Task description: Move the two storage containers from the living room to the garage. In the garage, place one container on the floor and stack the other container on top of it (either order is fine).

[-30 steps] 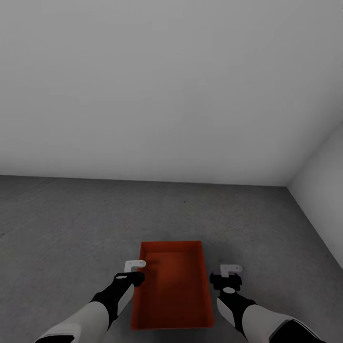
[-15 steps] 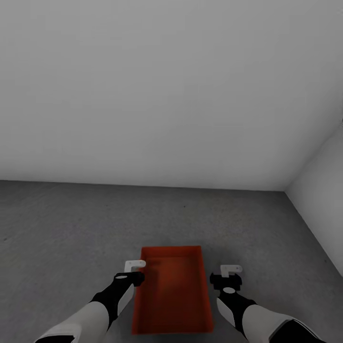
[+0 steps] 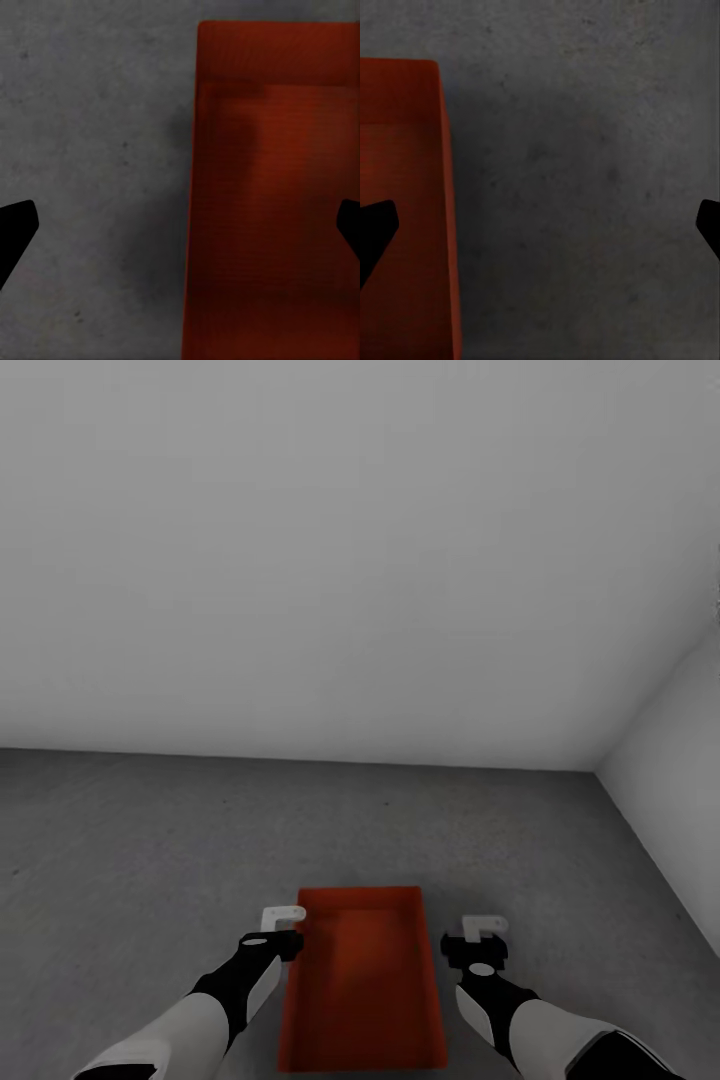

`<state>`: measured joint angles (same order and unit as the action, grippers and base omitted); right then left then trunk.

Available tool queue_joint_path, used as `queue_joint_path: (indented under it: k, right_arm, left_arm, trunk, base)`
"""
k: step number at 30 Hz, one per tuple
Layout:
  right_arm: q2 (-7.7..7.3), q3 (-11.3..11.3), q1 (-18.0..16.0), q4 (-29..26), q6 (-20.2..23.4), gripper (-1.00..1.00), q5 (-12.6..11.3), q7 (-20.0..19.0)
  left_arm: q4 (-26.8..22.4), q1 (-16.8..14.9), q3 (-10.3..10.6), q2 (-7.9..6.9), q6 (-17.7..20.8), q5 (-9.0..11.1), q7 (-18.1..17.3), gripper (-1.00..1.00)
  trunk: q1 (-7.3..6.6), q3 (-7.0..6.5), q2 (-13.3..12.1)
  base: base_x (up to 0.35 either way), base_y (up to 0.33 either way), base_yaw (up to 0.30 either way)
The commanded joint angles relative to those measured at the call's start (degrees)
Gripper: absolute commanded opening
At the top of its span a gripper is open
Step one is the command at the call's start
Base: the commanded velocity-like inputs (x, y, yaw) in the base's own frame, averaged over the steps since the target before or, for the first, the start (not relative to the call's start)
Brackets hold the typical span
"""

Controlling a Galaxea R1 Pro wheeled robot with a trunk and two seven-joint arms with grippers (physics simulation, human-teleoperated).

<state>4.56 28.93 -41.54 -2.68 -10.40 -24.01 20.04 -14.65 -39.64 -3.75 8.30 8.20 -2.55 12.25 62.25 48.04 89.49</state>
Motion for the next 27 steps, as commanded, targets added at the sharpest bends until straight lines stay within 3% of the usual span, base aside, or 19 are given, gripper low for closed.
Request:
queue_joint_path:
  k: [1,15,27]
  right_arm:
    - [0.01,0.47,-0.03,0.04,-0.19,1.00,-0.60,0.10]
    - [0.01,0.51,-0.03,0.04,-0.15,1.00,-0.60,-0.45]
    - [0.01,0.51,-0.03,0.04,-0.15,1.00,-0.52,-0.36]
  left_arm:
    - [-0.12,0.00,-0.38,0.05,0.32,-0.26,0.05,1.00]
    - [-0.12,0.00,-0.38,0.05,0.32,-0.26,0.05,1.00]
    - [-0.27,0.00,-0.32,-0.03,0.24,-0.15,-0.01,1.00]
  trunk:
    - [-0.23,-0.23,-0.40]
    - [-3.30,-3.94,-6.01]
    - [-3.30,-4.90,-6.01]
  base:
    - [0.000,0.000,0.000]
    - [0.000,0.000,0.000]
    - [0.000,0.000,0.000]
